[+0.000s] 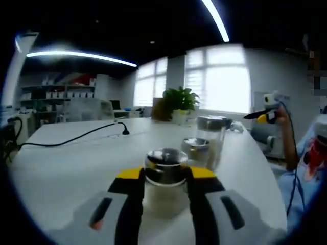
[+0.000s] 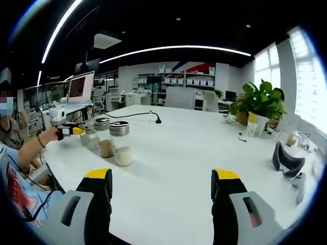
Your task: Rotate the seasoning bottle until the label or dispensing opening points toward the visible target arrow and the bottle remains upright within the marked orientation range
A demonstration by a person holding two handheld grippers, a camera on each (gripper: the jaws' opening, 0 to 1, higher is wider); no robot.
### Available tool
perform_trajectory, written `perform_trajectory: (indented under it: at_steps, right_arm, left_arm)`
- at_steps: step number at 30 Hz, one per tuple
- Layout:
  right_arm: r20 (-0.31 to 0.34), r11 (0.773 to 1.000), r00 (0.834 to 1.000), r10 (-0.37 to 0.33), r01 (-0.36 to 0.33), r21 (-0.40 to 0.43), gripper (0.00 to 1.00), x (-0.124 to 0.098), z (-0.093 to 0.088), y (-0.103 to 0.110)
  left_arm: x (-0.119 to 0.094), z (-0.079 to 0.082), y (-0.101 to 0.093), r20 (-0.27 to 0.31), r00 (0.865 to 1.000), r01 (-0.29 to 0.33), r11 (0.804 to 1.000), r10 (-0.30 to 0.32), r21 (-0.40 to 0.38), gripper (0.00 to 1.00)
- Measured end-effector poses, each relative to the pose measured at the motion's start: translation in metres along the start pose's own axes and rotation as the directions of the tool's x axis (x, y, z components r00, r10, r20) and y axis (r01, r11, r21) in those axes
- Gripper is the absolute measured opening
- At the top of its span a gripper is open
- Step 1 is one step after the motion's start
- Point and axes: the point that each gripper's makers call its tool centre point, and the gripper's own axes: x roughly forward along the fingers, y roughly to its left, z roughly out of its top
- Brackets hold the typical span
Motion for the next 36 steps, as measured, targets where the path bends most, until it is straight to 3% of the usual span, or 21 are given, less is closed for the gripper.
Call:
perform_trajectory:
  at_steps: [13,36]
  right_arm:
    - [-0.003,1.000,1.000,-0.001,0.001,-0.001,0.81,-0.0002,0.0000,-0.0006]
    - [-0.006,1.000,1.000,0.007,-0.007,-0.007,0.81,0.0006,-0.0008,0.0015]
  left_arm:
    - [0.0010,-0.0012,0.0013,0.012,0.998,0.055,0.998,-0.056,0.003,0.35]
    - [-0.0003,-0.0054,0.0010,-0.032,0.997,0.066,0.998,-0.065,0.003,0.35]
